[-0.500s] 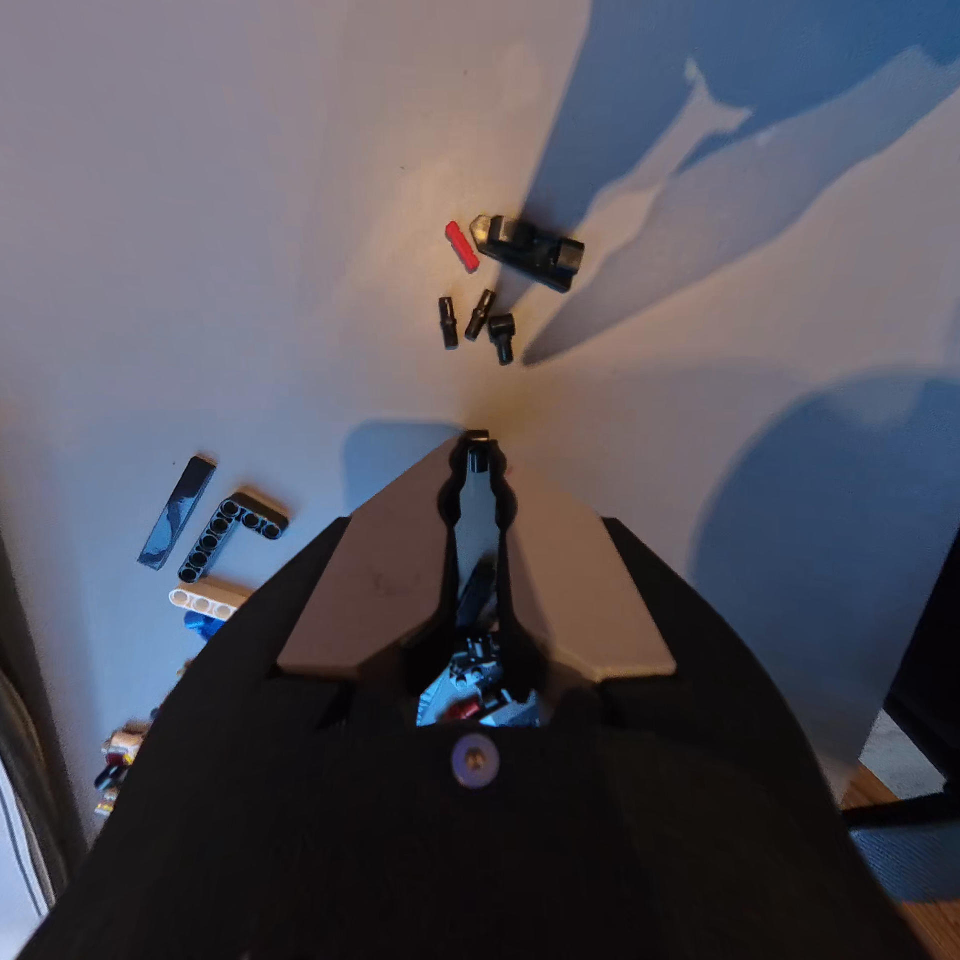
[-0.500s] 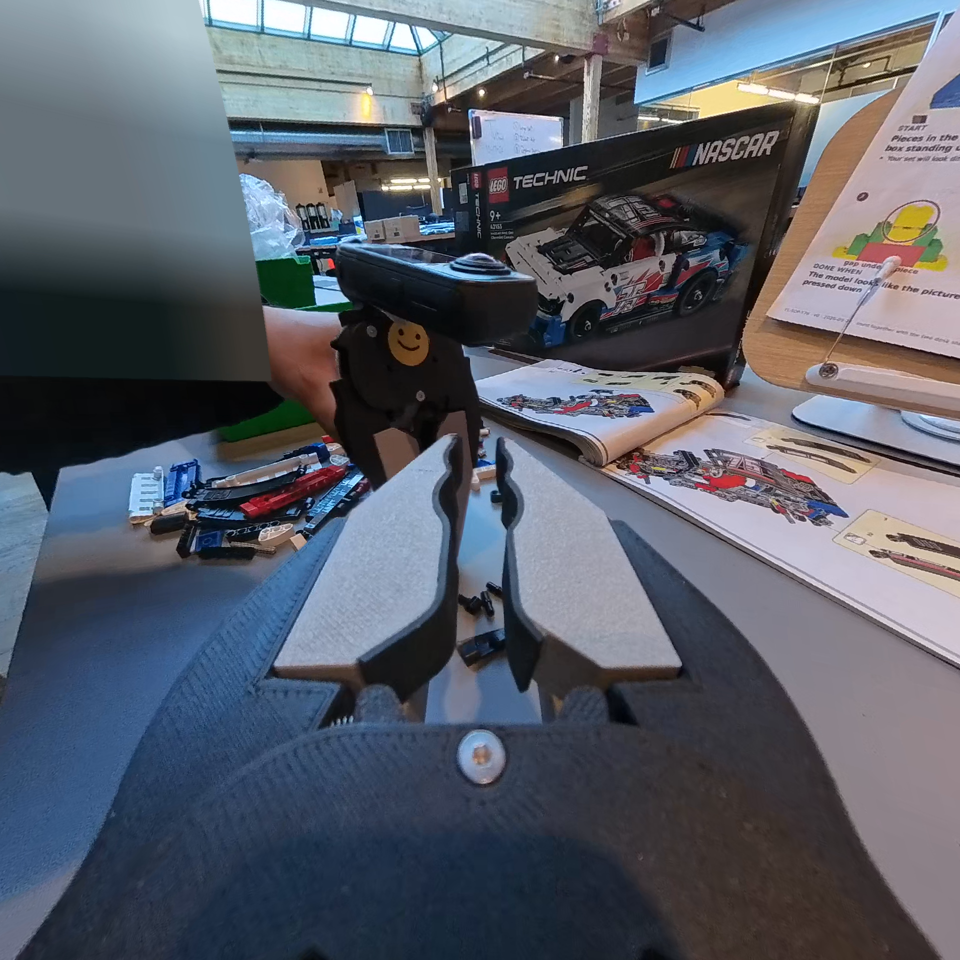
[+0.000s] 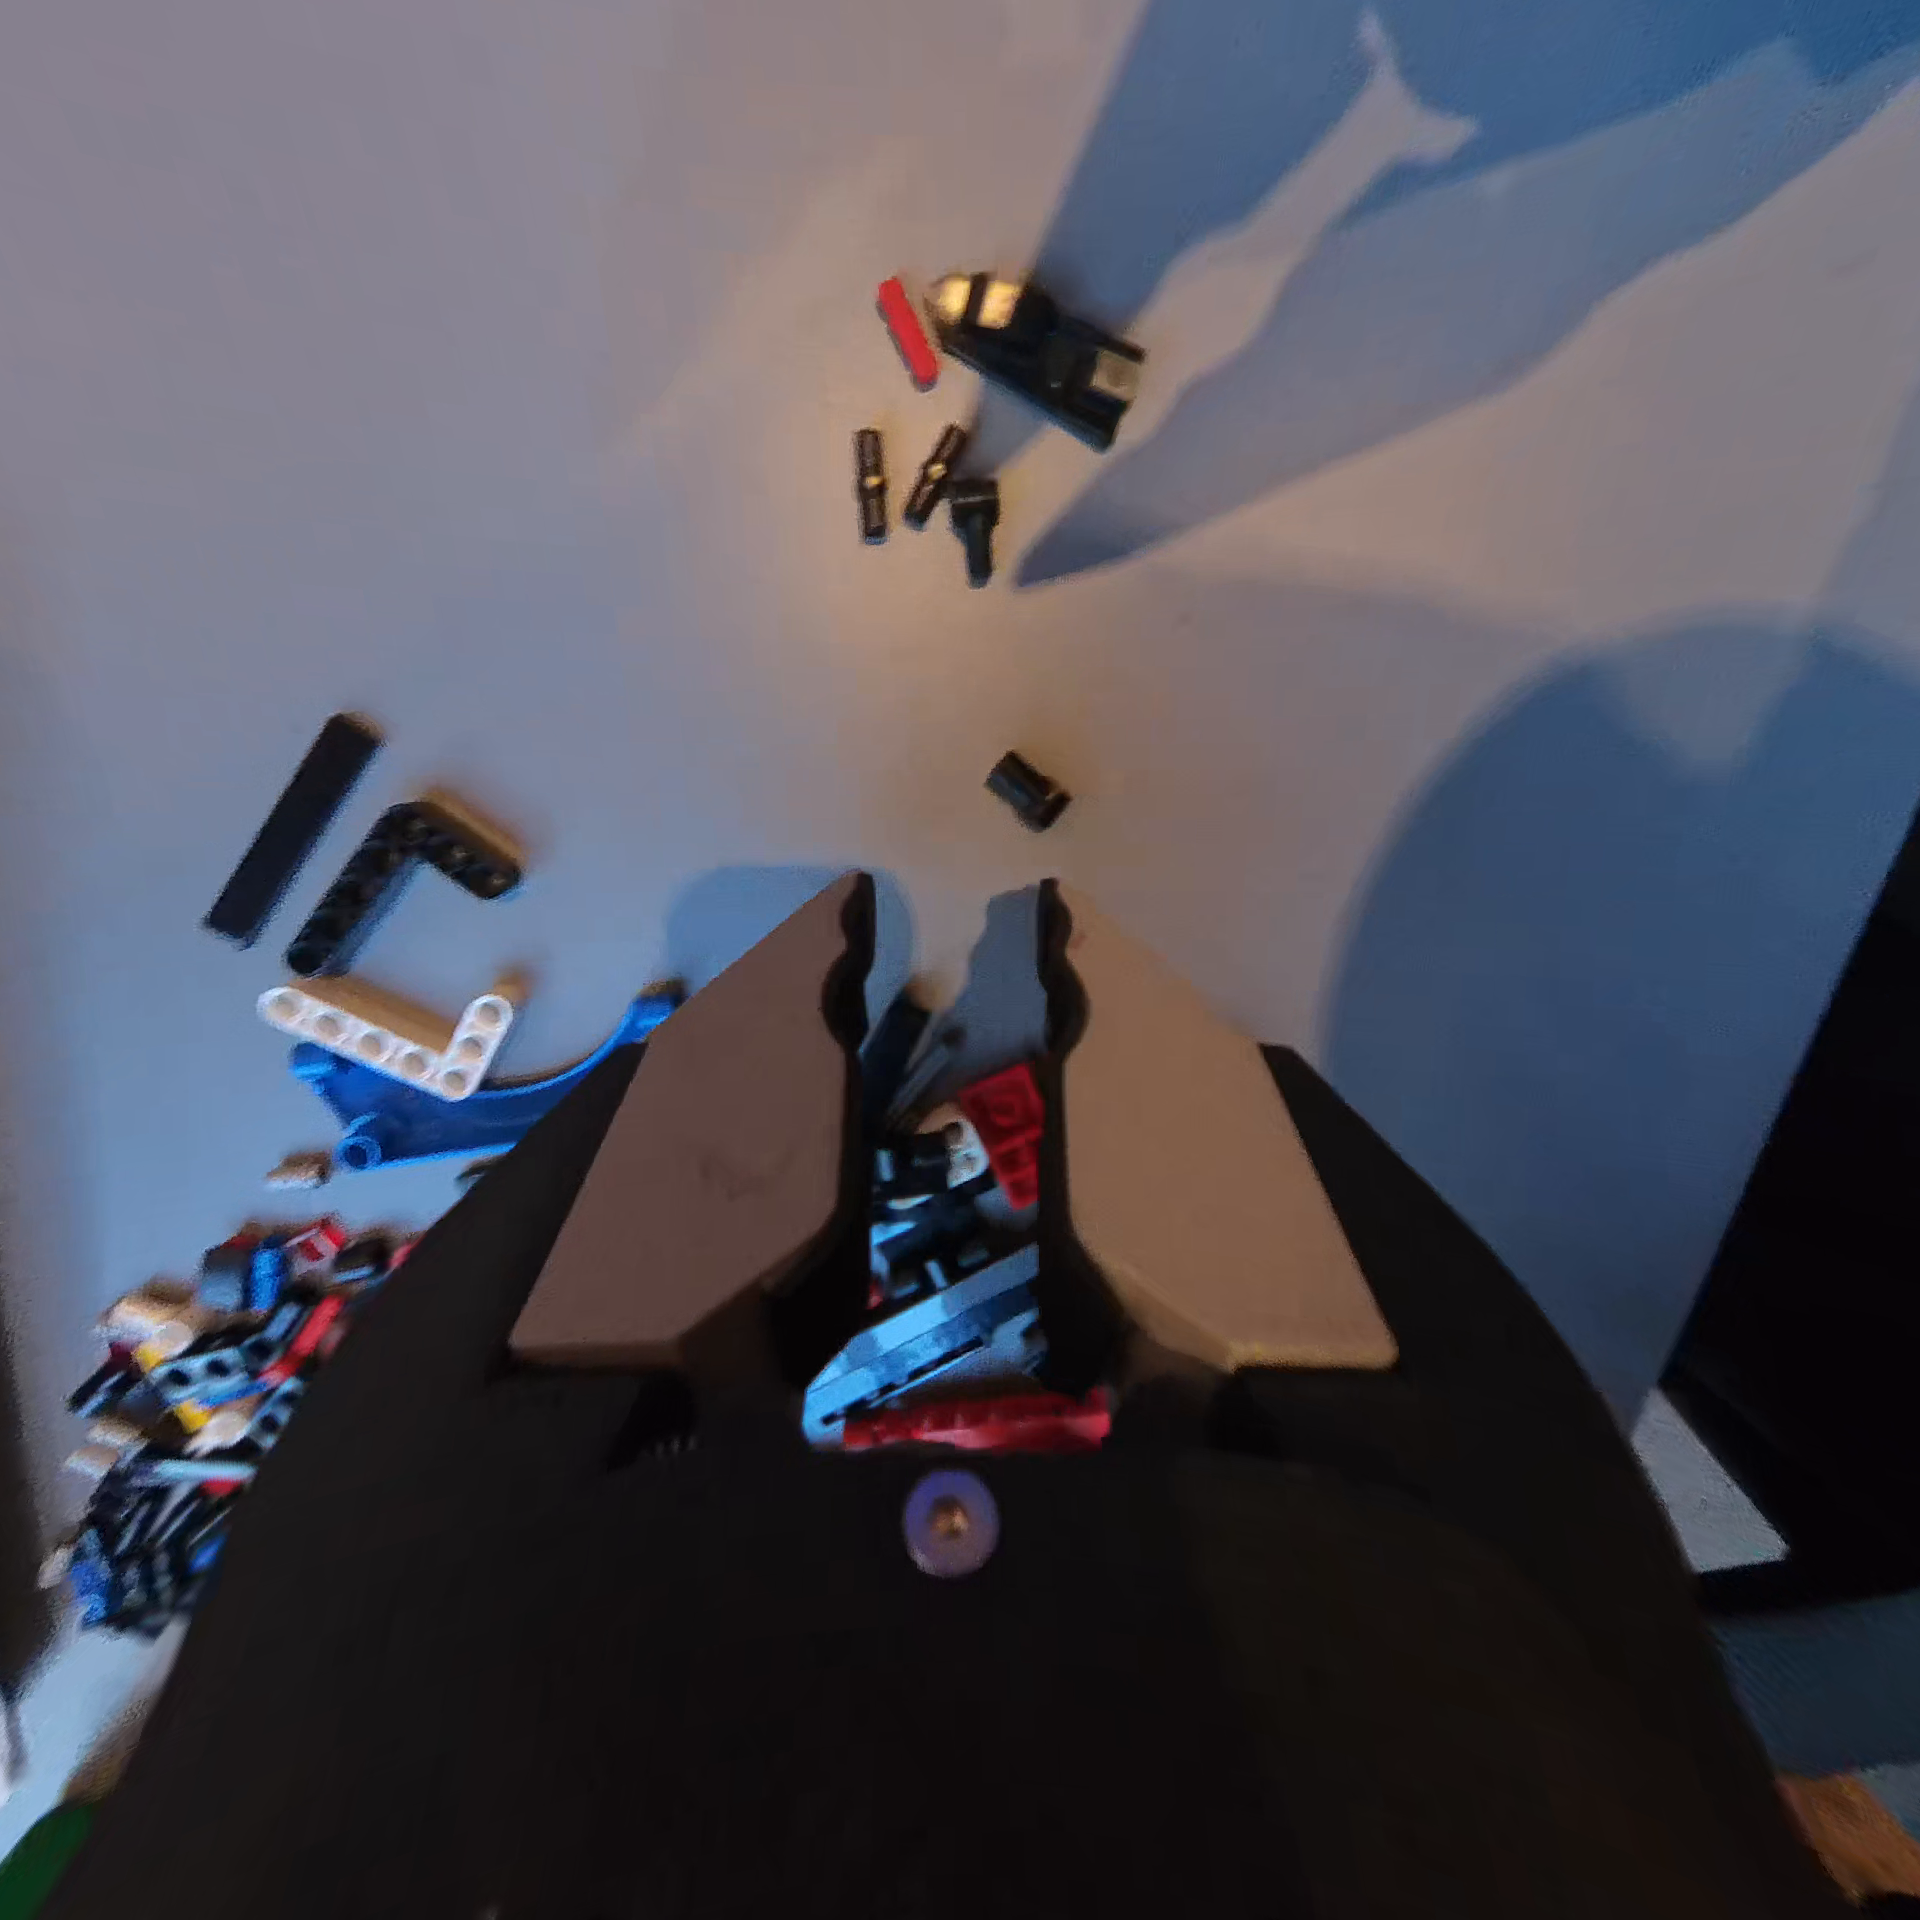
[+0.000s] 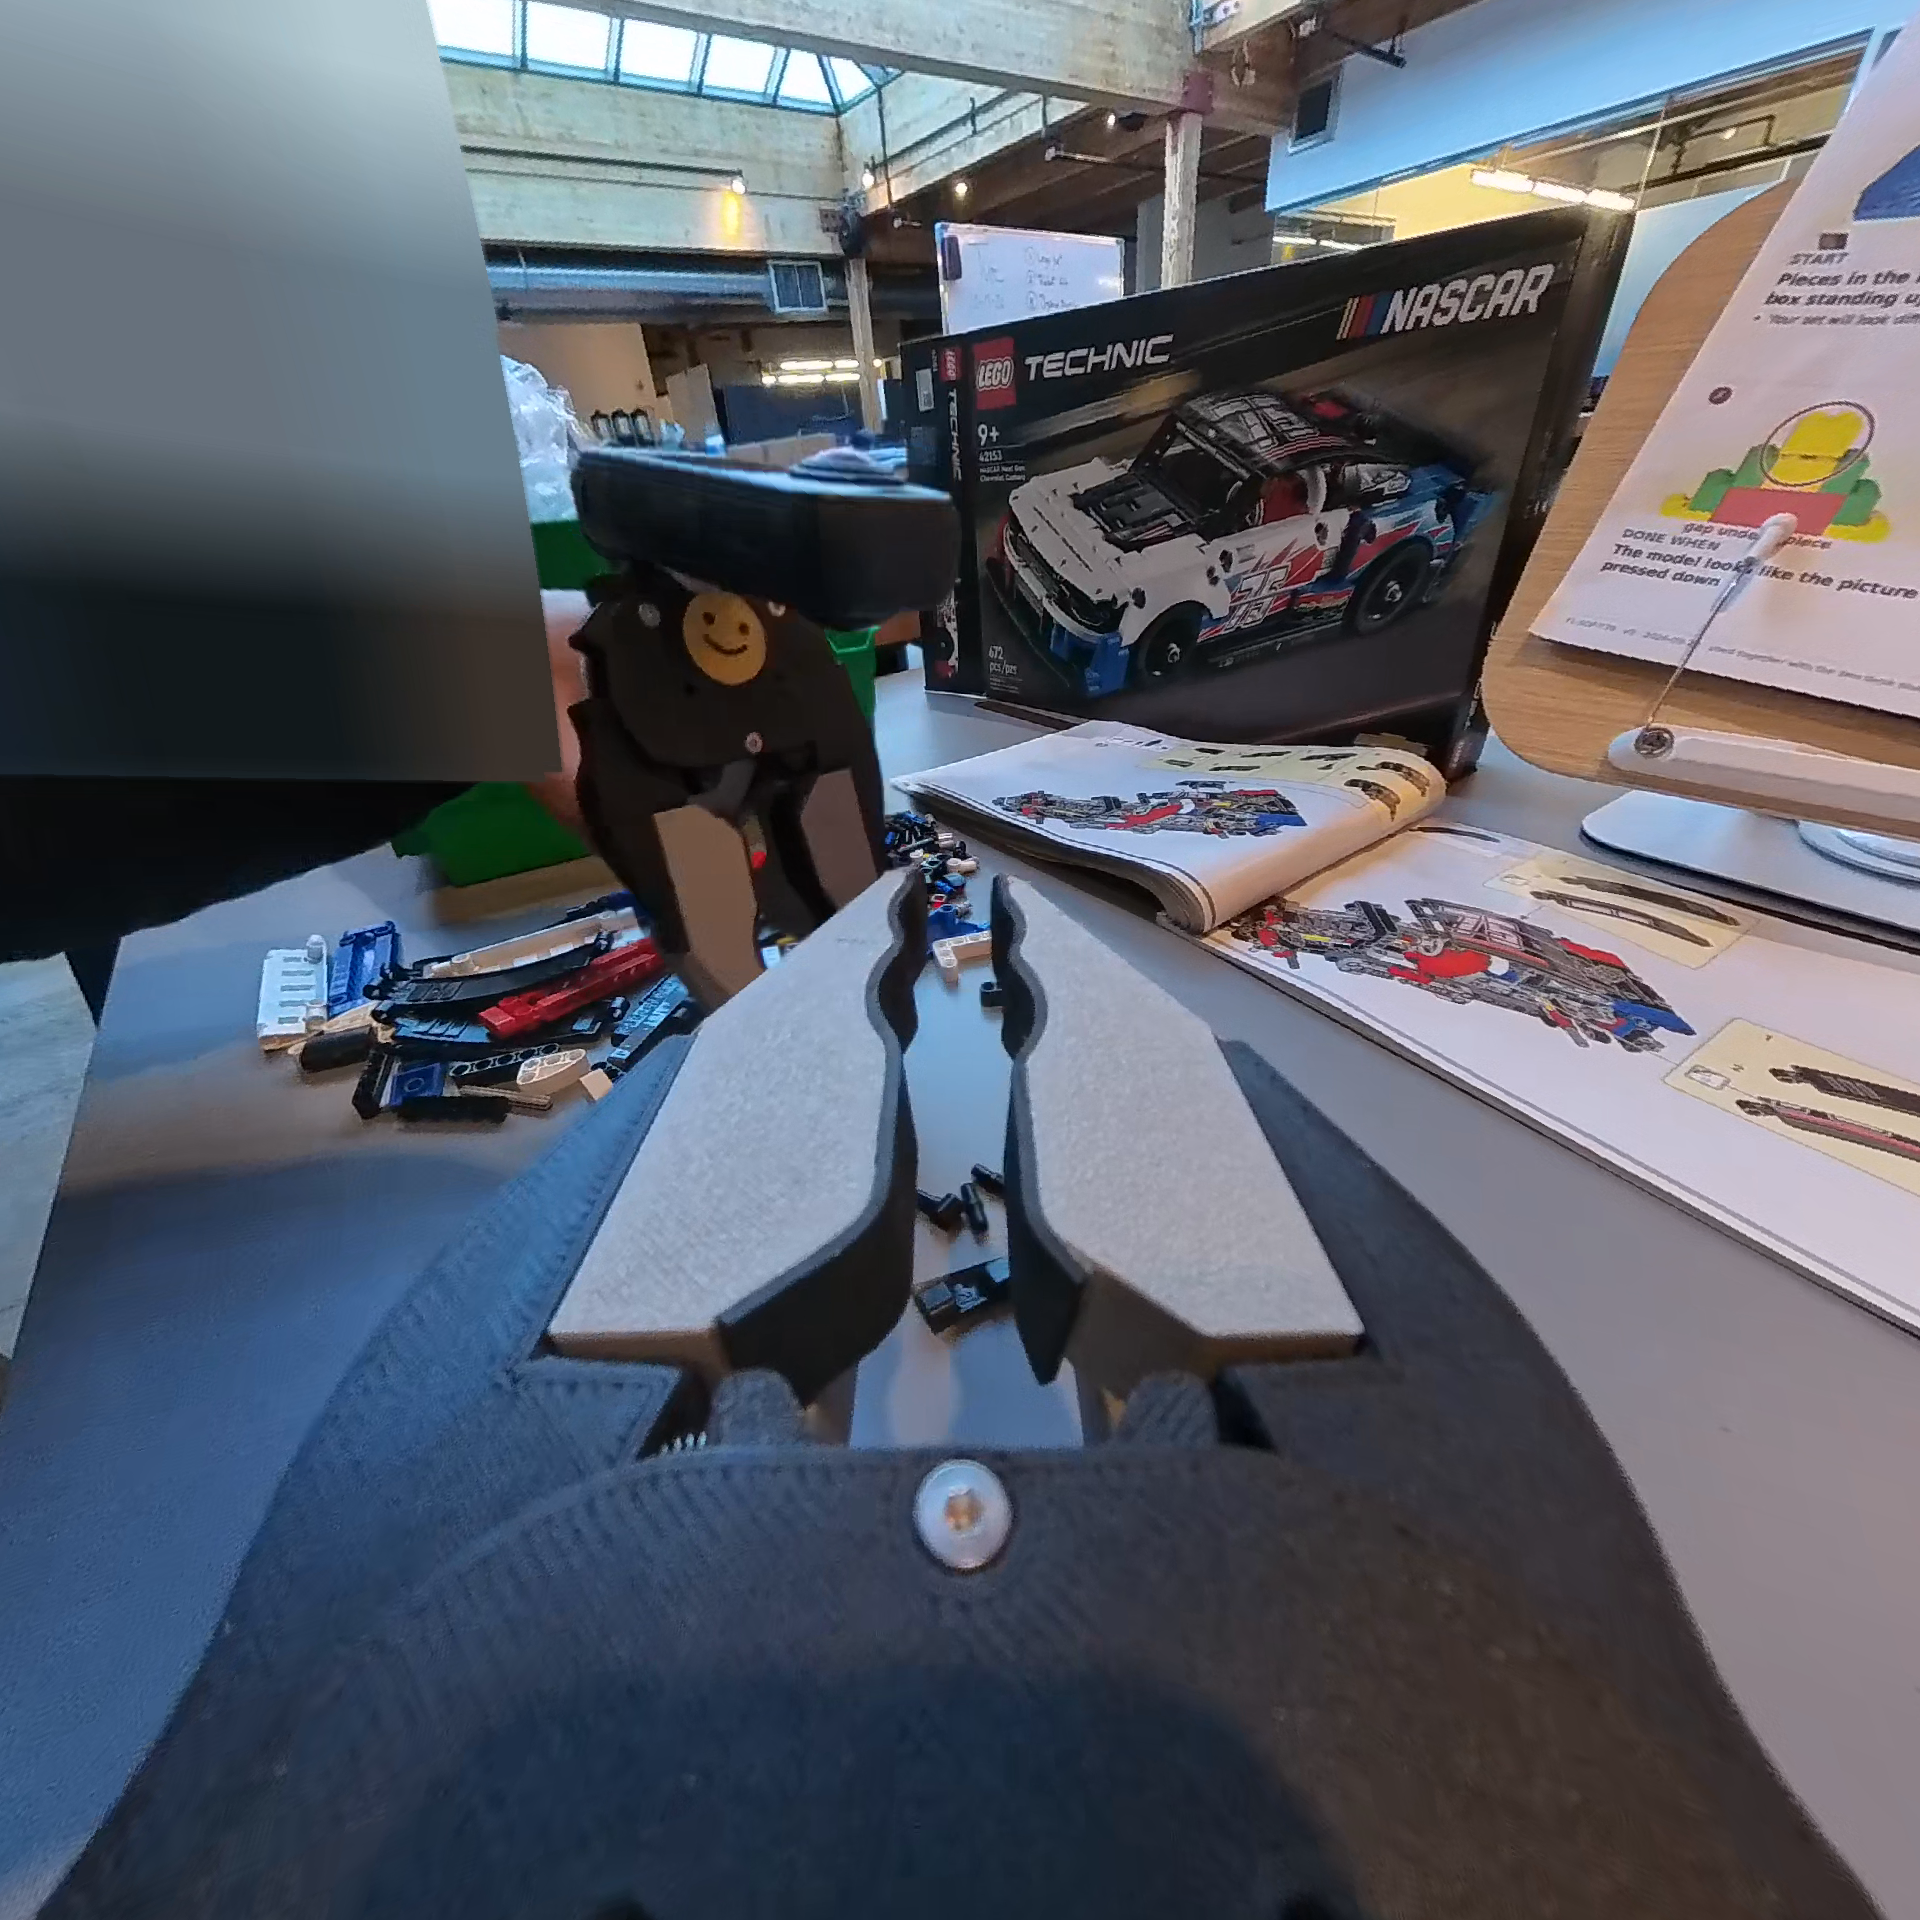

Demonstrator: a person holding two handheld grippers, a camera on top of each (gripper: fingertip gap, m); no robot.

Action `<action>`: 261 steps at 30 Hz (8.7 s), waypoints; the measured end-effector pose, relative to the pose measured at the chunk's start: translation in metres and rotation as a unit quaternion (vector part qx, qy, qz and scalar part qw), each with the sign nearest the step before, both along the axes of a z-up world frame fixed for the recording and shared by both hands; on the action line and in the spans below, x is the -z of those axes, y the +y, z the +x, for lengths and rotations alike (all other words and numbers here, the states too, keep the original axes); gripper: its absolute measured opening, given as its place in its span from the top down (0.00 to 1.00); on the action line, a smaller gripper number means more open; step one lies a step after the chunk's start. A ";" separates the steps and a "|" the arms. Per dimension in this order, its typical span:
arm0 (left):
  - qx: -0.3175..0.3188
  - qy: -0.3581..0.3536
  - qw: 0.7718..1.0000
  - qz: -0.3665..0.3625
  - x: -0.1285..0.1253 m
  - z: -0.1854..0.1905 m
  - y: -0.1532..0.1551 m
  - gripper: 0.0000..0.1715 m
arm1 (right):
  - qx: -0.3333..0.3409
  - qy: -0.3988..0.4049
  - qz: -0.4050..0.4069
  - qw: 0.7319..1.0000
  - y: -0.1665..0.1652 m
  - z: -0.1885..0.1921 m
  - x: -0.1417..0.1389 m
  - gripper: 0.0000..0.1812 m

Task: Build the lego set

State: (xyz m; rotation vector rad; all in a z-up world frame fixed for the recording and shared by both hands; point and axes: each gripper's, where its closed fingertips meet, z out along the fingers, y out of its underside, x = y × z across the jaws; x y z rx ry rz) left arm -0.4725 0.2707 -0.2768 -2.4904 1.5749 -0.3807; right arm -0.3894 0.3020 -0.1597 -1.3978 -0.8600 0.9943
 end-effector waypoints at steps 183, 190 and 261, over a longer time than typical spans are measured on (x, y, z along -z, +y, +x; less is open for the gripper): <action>-0.437 -0.041 0.898 0.028 0.002 -0.182 -0.090 1.00 | 0.004 -0.076 -0.082 0.994 0.020 -0.030 0.045 0.97; -0.426 -0.041 0.903 0.032 -0.003 -0.180 -0.089 0.91 | 0.004 -0.074 -0.082 0.994 0.020 -0.029 0.044 0.97; -0.402 0.074 0.907 0.103 -0.011 -0.208 0.034 0.91 | -0.009 -0.051 -0.075 0.996 0.014 -0.026 0.029 0.99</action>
